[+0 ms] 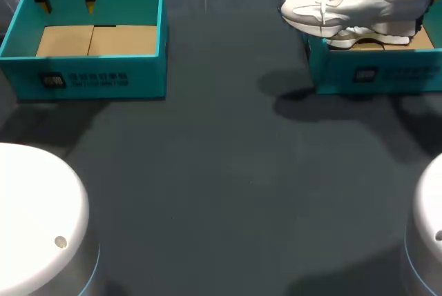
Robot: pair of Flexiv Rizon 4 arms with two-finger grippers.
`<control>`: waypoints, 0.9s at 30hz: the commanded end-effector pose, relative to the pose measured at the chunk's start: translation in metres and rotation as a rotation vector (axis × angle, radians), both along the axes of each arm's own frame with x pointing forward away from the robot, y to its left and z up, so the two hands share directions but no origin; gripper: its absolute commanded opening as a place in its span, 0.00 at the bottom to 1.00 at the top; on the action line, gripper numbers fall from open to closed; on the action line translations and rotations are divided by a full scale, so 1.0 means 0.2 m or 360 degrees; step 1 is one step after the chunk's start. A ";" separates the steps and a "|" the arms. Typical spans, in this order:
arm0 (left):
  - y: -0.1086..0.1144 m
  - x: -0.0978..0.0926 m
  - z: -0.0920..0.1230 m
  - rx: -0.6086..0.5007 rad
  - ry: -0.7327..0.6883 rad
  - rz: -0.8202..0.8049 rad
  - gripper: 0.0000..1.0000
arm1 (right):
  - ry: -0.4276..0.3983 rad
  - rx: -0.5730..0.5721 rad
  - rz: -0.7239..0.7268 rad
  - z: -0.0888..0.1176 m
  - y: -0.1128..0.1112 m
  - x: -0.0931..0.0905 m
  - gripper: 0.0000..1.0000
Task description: Take the shoe out of the shoebox, open the shoe tongue, remove and reinsert the insole, then place the shoe into the shoebox
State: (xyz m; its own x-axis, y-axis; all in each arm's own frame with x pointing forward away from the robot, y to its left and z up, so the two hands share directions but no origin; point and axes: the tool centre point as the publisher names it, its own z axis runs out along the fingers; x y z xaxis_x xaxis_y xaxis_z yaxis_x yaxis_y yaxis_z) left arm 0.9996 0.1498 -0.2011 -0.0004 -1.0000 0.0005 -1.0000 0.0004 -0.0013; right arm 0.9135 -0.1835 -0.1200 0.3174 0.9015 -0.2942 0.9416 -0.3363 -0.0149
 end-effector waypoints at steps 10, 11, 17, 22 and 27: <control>0.00 0.00 0.00 0.0001 0.0001 0.0000 1.00 | -0.0024 -0.0035 0.0000 -0.03 0.04 -0.14 0.00; 0.00 0.00 0.00 0.0001 0.0001 0.0000 1.00 | -0.0015 -0.0033 -0.0008 -0.05 0.05 -0.18 0.00; 0.00 0.00 0.00 0.0001 0.0001 0.0000 1.00 | 0.0005 -0.0024 -0.0061 -0.09 0.11 -0.41 0.00; 0.00 0.00 0.00 0.0001 0.0001 0.0000 1.00 | 0.0020 -0.0074 -0.0036 -0.15 0.24 -0.55 0.00; 0.00 0.00 0.00 0.0001 0.0001 0.0000 1.00 | 0.0000 -0.0062 -0.0032 -0.23 0.38 -0.66 0.00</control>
State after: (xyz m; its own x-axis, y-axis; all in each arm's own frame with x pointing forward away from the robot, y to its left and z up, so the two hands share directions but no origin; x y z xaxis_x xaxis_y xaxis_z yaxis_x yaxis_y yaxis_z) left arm 0.9996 0.1498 -0.2011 -0.0004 -1.0000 0.0005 -1.0000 0.0004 -0.0013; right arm 0.7976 -0.1201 -0.1582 0.3300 0.8834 -0.3329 0.9290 -0.3665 -0.0517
